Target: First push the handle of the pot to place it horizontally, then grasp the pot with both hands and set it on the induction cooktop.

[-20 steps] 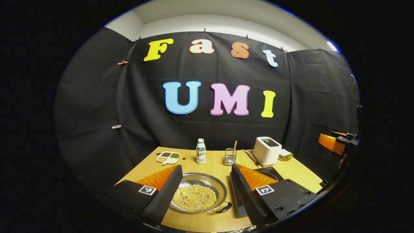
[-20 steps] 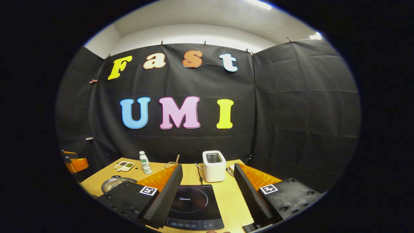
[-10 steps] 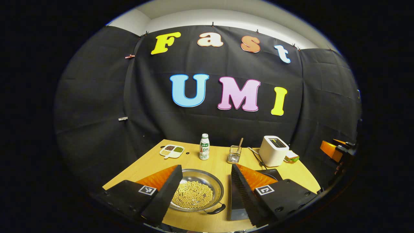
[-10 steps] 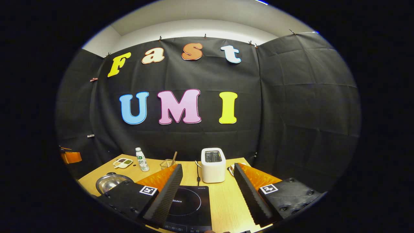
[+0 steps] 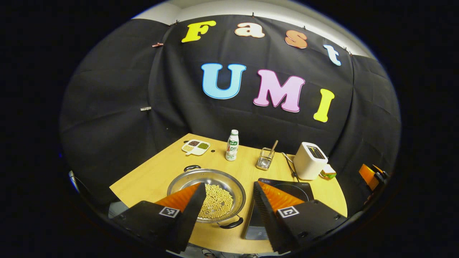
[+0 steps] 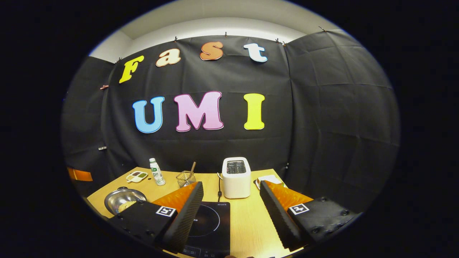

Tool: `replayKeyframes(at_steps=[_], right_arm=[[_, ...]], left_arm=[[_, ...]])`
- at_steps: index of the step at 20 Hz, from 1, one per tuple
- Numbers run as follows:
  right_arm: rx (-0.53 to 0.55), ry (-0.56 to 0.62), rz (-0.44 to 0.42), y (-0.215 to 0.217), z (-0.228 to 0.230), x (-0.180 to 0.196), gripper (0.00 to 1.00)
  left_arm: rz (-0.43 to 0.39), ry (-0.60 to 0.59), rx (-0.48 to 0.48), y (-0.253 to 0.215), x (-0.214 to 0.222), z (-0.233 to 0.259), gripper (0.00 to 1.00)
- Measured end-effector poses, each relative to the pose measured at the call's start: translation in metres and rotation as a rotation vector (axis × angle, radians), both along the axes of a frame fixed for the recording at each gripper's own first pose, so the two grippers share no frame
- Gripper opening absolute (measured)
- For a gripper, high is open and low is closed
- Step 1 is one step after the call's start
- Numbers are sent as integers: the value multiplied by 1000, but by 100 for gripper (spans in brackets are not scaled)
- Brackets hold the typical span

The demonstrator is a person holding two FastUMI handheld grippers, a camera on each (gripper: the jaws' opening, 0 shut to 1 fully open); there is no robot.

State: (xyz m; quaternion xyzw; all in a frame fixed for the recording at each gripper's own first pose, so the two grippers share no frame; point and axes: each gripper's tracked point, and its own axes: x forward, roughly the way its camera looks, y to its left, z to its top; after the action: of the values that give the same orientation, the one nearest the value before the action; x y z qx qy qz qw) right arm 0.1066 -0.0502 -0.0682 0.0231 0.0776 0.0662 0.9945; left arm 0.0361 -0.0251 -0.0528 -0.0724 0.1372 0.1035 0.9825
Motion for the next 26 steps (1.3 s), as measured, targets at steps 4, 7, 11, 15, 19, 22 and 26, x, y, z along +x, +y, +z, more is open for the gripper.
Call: replayKeyframes(at_steps=[4,7,11,15,19,22,26], right_arm=[[-43,8,-11,14,1,-8,98],[-38,11,-67,23,15,-20,98],[-65,12,-110,46,23,-34,98],[-128,-38,-99,78,41,-44,98],[-165,-38,-97,100,39,-51,98],[-189,-30,-113,106,35,-60,98],[-192,-9,-118,110,23,-65,98]], left_arm=[[-72,65,21,21,-2,-18,60],[-164,124,72,32,-10,-41,42],[-284,135,117,45,-21,-59,29],[-387,150,96,56,-40,-91,17],[-432,226,37,68,-57,-131,5],[-475,312,-26,68,-67,-160,5],[-495,427,-7,71,-70,-194,5]])
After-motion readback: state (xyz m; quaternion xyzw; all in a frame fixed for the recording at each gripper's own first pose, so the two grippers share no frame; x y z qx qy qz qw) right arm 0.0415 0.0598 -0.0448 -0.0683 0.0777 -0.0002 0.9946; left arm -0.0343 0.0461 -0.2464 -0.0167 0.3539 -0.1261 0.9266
